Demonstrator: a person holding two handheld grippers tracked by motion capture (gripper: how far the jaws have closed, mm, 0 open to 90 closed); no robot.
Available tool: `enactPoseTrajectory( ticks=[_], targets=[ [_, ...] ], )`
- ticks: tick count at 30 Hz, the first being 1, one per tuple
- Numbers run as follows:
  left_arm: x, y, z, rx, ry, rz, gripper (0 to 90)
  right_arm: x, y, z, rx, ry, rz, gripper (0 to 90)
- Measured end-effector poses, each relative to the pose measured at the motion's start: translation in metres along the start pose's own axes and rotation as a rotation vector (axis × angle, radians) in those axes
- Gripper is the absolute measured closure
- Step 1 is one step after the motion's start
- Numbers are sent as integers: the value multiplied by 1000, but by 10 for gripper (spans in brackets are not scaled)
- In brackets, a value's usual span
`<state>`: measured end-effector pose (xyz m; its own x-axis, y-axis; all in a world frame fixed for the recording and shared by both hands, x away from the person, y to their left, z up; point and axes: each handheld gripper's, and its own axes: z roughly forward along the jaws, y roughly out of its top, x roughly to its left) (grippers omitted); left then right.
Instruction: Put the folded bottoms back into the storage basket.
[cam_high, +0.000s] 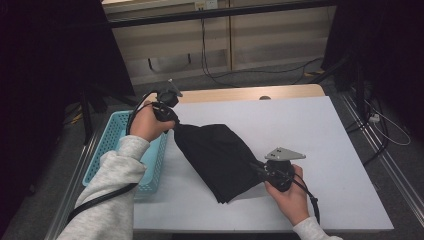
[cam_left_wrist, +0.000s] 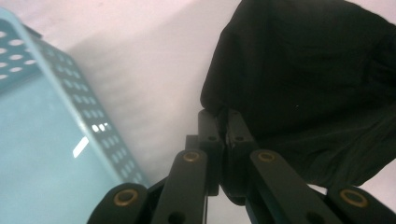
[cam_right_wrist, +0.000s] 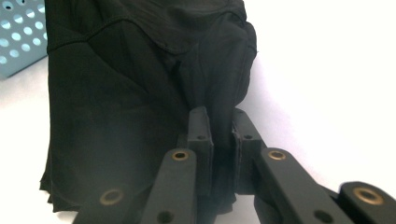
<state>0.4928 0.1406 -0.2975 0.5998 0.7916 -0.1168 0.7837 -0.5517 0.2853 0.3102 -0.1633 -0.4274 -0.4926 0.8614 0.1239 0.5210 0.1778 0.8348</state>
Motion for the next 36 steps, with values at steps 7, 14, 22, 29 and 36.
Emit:
enactPoseTrajectory(
  ticks=[7, 14, 22, 29, 36],
  targets=[
    [0, 4, -19, 5, 14, 12, 879, 5, 4, 0, -29, 6, 0, 813],
    [0, 7, -25, 5, 21, 19, 879, 8, 7, -1, -46, 4, -3, 813],
    [-3, 10, -36, 3, 43, 40, 880, 13, 9, 1, -61, 5, -7, 813],
    [5, 12, -46, 10, 46, 29, 880, 17, 12, 3, -87, 19, -5, 813],
    [4, 16, -55, 33, 74, 48, 880, 23, 17, 3, -110, 24, -4, 813]
  ],
)
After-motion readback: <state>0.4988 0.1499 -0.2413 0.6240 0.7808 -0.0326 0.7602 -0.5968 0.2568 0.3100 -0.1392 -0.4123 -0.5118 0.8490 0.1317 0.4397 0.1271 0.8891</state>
